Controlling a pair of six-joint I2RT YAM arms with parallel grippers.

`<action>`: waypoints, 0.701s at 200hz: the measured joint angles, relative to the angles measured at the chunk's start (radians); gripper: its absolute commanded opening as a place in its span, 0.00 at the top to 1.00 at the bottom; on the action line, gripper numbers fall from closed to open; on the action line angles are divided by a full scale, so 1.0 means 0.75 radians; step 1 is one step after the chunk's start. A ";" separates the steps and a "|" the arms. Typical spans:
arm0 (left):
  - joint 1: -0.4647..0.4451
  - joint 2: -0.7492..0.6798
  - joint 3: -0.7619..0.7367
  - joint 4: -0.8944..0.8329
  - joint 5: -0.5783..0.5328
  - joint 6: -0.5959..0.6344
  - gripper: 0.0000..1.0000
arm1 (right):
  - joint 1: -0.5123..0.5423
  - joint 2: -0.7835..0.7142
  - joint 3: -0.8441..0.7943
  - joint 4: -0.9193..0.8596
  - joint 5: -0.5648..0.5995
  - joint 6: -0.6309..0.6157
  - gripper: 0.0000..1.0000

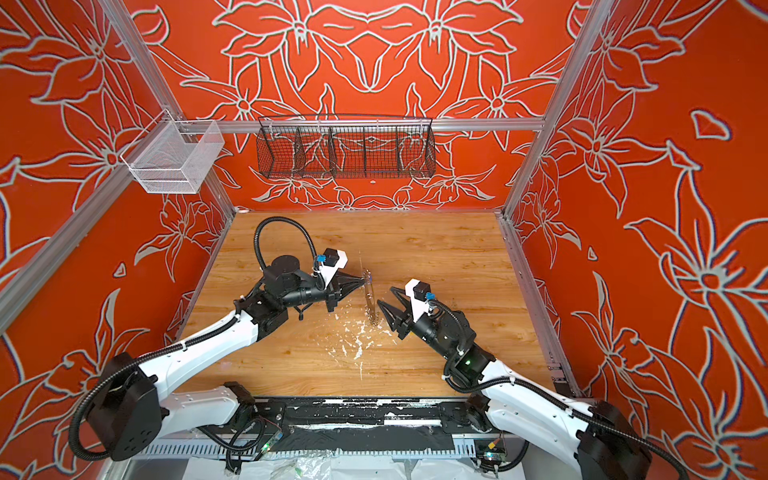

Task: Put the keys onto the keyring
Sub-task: 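Release the plate with the right gripper and move it toward the yellow tag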

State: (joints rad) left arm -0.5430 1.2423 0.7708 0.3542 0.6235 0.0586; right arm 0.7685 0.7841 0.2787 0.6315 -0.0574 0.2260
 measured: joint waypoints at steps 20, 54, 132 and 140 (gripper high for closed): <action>0.001 0.015 0.004 -0.012 -0.030 0.001 1.00 | -0.001 -0.039 0.000 -0.110 0.137 0.028 0.41; 0.003 -0.024 -0.003 -0.021 -0.091 0.002 1.00 | -0.001 0.006 0.008 -0.241 0.304 0.034 0.42; 0.010 0.050 0.063 -0.026 -0.099 -0.045 1.00 | -0.001 -0.137 0.030 -0.718 0.668 0.440 0.48; 0.010 0.047 0.063 -0.025 -0.106 -0.049 1.00 | -0.001 -0.166 0.030 -0.776 0.679 0.491 0.47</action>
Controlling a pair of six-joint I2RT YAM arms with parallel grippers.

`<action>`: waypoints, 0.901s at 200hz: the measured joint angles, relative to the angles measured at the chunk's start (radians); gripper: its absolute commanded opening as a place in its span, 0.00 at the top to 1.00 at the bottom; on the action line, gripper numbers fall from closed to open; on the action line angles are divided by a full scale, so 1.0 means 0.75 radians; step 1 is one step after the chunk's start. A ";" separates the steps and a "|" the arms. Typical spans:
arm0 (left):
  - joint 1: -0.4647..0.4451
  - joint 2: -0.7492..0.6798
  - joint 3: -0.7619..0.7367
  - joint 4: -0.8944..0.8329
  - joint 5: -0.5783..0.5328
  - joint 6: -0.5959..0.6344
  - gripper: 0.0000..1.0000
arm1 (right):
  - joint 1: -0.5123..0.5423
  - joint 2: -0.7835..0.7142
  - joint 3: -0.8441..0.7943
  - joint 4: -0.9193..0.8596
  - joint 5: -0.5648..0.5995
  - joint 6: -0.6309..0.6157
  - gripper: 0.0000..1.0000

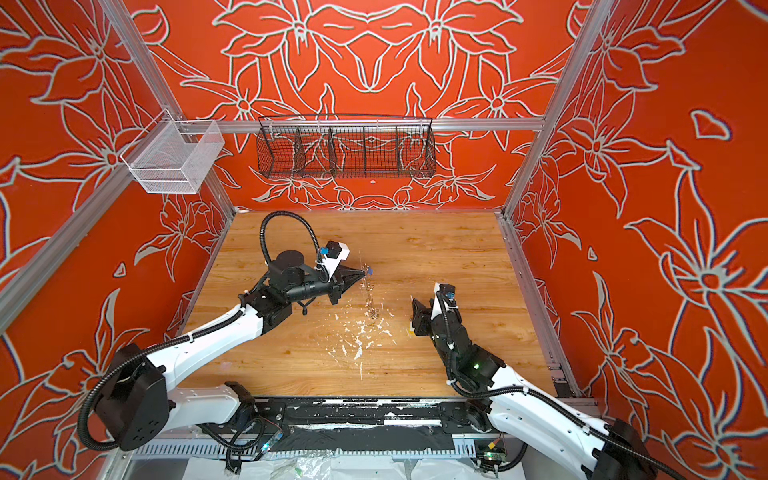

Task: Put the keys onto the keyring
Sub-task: 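Release the plate with the right gripper and move it toward the yellow tag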

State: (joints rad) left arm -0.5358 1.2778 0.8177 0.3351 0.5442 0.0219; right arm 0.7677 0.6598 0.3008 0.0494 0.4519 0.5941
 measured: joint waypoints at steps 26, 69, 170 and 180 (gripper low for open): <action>0.001 -0.043 -0.021 -0.012 -0.033 -0.006 1.00 | 0.000 -0.036 -0.002 -0.144 0.031 0.153 0.47; 0.001 -0.133 -0.043 -0.019 -0.086 -0.011 1.00 | 0.001 0.198 -0.006 -0.166 -0.011 0.304 0.50; 0.009 -0.208 0.131 -0.318 -0.337 -0.447 1.00 | 0.078 0.552 0.185 -0.257 -0.154 0.301 0.53; 0.010 -0.214 0.131 -0.328 -0.355 -0.468 1.00 | 0.078 0.512 0.171 -0.284 -0.149 0.302 0.52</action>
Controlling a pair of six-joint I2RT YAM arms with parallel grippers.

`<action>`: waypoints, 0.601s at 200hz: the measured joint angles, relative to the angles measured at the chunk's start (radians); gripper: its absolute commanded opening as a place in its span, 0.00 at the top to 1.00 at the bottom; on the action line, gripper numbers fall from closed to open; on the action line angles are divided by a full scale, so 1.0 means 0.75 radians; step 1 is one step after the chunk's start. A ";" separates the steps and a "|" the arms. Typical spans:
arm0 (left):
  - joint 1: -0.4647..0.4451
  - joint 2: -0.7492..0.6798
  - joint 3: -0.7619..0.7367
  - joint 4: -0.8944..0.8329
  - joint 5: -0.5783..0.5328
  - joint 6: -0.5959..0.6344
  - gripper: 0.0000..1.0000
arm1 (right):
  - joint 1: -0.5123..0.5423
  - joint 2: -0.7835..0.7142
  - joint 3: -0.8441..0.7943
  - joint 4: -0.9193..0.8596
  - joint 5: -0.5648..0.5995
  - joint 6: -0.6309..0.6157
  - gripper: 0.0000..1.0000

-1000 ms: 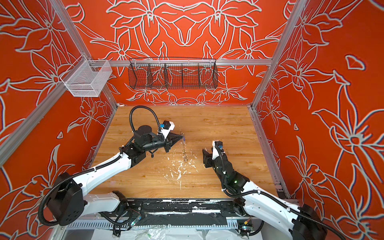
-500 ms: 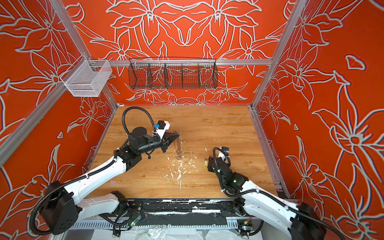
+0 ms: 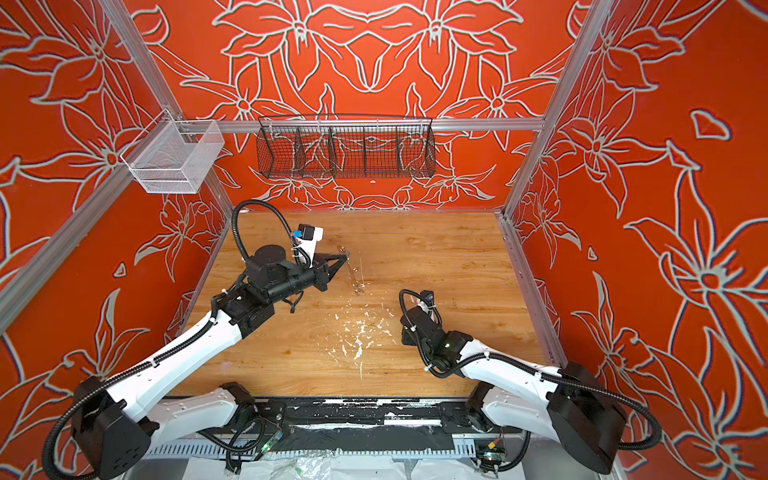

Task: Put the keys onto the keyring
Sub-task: 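Release the plate with the right gripper and move it toward the yellow tag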

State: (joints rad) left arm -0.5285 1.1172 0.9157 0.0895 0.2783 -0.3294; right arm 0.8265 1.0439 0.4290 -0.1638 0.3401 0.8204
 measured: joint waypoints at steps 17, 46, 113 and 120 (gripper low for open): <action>0.014 0.004 0.000 -0.004 -0.020 -0.044 1.00 | 0.000 -0.075 -0.021 -0.047 0.013 0.000 0.52; 0.066 0.020 0.000 -0.015 -0.005 -0.108 1.00 | 0.000 -0.166 -0.038 -0.085 0.023 0.000 0.51; 0.076 0.024 -0.020 0.005 0.059 -0.129 1.00 | 0.001 -0.099 -0.069 -0.061 -0.018 -0.014 0.51; 0.076 0.022 -0.023 0.015 0.077 -0.125 1.00 | 0.000 -0.082 -0.069 -0.044 -0.019 -0.016 0.52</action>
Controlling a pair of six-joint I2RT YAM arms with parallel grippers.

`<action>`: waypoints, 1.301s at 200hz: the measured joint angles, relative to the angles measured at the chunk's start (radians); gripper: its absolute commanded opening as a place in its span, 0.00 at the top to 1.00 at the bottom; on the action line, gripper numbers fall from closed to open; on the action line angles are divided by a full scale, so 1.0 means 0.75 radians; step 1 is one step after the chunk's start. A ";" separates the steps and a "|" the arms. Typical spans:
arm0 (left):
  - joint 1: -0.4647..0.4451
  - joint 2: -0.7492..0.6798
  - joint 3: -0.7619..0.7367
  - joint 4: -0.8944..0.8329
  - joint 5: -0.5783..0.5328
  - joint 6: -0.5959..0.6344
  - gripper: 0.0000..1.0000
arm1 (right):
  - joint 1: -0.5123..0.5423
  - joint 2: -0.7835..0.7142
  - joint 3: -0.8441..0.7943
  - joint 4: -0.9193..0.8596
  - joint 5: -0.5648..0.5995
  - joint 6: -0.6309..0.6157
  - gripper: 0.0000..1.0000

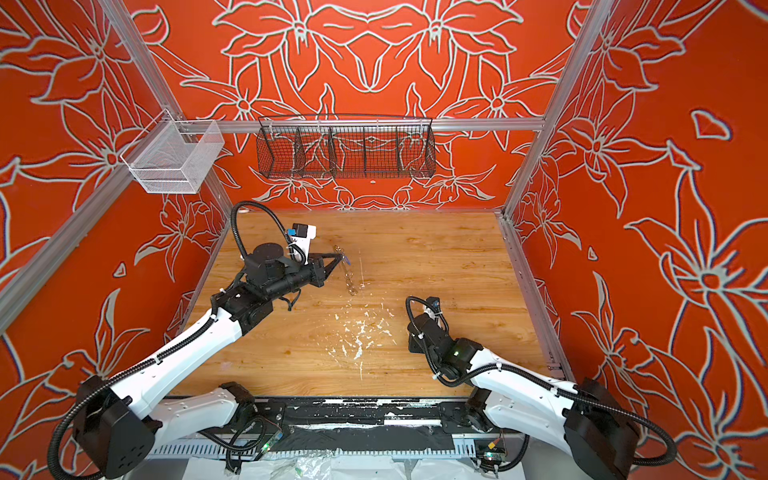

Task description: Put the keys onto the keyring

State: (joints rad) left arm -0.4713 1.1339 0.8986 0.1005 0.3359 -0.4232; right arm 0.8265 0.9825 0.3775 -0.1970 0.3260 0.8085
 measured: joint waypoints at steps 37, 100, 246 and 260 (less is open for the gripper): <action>0.000 -0.111 -0.140 0.086 -0.003 0.040 1.00 | 0.000 0.121 0.015 0.082 0.023 -0.013 0.55; 0.000 -0.146 -0.155 0.109 -0.038 0.087 1.00 | -0.040 0.382 0.226 0.142 0.160 -0.155 0.56; 0.000 -0.119 -0.155 0.123 -0.063 0.176 1.00 | -0.327 0.661 0.274 0.372 -0.365 -0.506 0.45; 0.000 -0.119 -0.155 0.123 -0.063 0.180 1.00 | -0.328 0.640 0.248 0.385 -0.373 -0.500 0.45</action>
State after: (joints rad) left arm -0.4713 1.0447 0.7822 0.1925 0.2886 -0.2882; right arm 0.5808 1.4628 0.5632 0.0914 0.0463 0.4332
